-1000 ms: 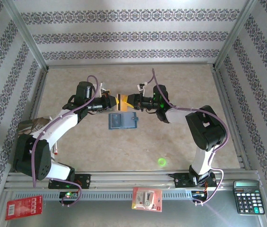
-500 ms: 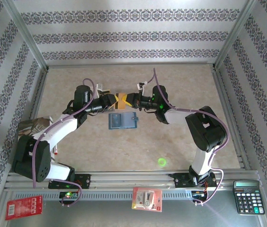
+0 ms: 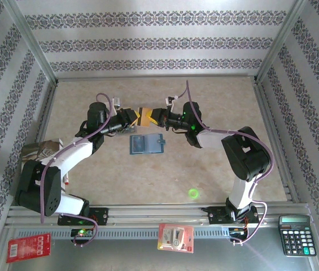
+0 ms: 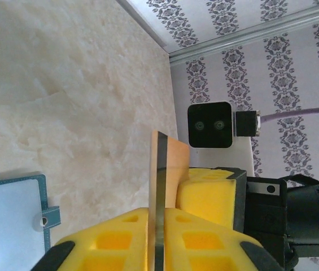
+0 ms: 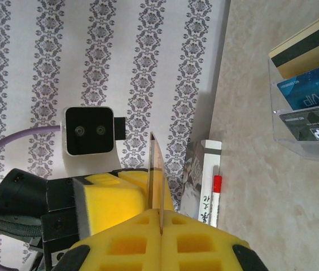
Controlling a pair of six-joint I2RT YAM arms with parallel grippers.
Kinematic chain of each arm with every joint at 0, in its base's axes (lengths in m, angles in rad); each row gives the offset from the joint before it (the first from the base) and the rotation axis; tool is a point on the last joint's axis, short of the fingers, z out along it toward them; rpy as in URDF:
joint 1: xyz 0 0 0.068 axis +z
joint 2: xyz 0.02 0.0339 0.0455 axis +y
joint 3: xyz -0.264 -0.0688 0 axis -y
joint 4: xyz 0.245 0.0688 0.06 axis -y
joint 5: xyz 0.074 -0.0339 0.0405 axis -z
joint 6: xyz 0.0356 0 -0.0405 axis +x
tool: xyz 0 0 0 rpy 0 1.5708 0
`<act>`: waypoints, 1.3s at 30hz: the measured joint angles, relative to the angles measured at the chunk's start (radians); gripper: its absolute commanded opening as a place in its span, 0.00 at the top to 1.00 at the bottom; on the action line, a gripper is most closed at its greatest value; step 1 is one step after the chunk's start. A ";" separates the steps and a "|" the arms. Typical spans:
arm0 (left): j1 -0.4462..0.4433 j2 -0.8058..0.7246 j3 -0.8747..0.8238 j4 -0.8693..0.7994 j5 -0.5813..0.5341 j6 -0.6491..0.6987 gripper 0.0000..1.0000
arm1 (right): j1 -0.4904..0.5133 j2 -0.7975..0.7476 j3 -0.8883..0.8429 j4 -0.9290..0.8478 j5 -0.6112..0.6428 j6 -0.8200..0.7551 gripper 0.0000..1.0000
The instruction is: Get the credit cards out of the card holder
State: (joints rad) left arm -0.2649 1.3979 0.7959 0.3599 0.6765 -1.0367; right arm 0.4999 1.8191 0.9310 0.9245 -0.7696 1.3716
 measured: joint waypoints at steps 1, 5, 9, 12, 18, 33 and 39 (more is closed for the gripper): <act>0.002 0.005 0.000 0.008 0.002 -0.007 0.97 | -0.001 0.002 0.000 0.000 0.003 0.001 0.94; 0.005 0.010 0.000 0.023 0.008 -0.016 1.00 | -0.001 0.006 0.000 -0.003 0.014 0.002 0.89; 0.006 0.010 0.000 0.026 0.016 -0.008 1.00 | -0.005 0.006 -0.005 -0.038 0.013 -0.024 0.70; 0.015 0.010 0.000 0.011 0.009 0.032 1.00 | -0.020 0.002 -0.023 -0.088 0.013 -0.071 0.56; 0.051 0.009 0.084 -0.210 -0.090 0.248 1.00 | -0.096 -0.054 -0.107 -0.223 0.030 -0.195 0.35; 0.060 0.230 0.497 -0.632 -0.405 1.055 1.00 | -0.163 -0.164 -0.171 -0.381 0.101 -0.427 0.02; 0.064 0.328 0.603 -0.706 -0.396 1.327 1.00 | -0.164 -0.168 -0.171 -0.407 0.096 -0.475 0.02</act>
State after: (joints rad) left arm -0.2008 1.7264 1.3987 -0.3458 0.2802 0.2901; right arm 0.3359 1.6512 0.7601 0.5175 -0.6735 0.8967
